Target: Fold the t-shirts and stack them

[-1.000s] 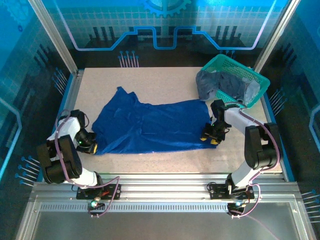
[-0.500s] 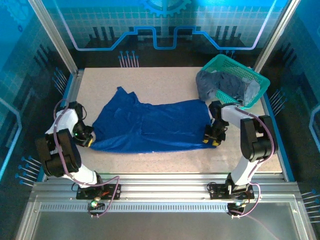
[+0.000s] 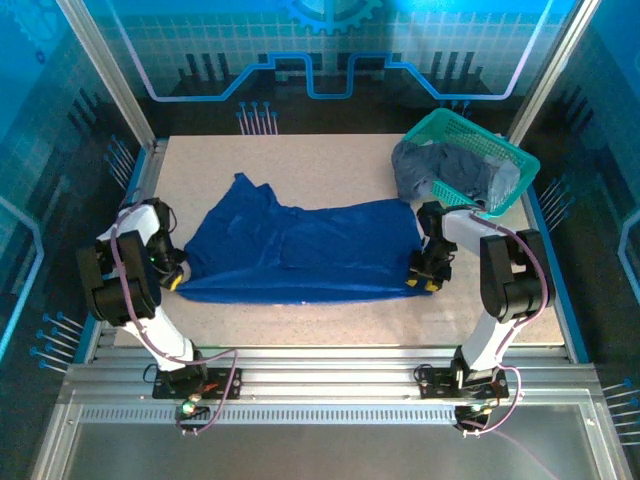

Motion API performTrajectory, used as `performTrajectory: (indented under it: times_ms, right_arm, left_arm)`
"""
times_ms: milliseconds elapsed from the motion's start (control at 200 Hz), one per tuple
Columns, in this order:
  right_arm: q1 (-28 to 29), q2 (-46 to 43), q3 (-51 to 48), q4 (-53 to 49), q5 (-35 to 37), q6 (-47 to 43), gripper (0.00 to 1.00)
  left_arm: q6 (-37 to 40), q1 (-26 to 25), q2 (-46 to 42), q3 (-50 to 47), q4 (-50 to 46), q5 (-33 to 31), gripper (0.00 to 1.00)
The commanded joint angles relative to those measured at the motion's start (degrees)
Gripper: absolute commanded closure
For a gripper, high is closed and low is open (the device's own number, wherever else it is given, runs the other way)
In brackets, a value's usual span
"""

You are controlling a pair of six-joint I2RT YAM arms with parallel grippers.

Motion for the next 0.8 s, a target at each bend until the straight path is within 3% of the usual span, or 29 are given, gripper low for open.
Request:
performTrajectory:
  times_ms: [0,95,150,350,550,665,730,795]
  right_arm:
    - [0.1,1.3,0.3,-0.4,3.3,-1.0,0.59]
    - [0.1,1.4,0.4,-0.3,3.1,-0.9,0.59]
    - [0.2,1.4,0.5,-0.2,2.9,-0.8,0.59]
    - [0.4,1.8,1.2,-0.2,2.5,-1.2,0.59]
    - [0.4,1.9,1.4,-0.2,2.4,-1.4,0.58]
    - [0.2,2.0,1.3,-0.5,3.3,-1.8,0.58]
    - [-0.4,2.0,1.4,-0.9,3.9,-2.0,0.58]
    - [-1.2,1.9,1.6,-1.4,4.2,-2.1,0.58]
  left_arm:
    - [2.4,-0.5,-0.7,1.7,-2.8,-5.7,0.97]
    - [2.0,-0.8,-4.7,-1.0,-2.4,-4.9,0.71]
    - [1.4,-0.7,-6.4,-2.5,-2.4,-3.7,0.62]
    - [-1.0,3.5,-7.4,-5.8,-1.0,6.0,0.59]
    - [-7.3,3.6,-11.5,-12.6,0.8,15.1,0.59]
    - [-8.6,2.3,-15.9,-10.2,-3.6,10.9,0.59]
    - [-8.8,-0.6,-19.6,-6.9,-6.1,6.2,0.58]
    - [-9.0,-4.5,-20.1,-3.7,-8.1,5.5,0.59]
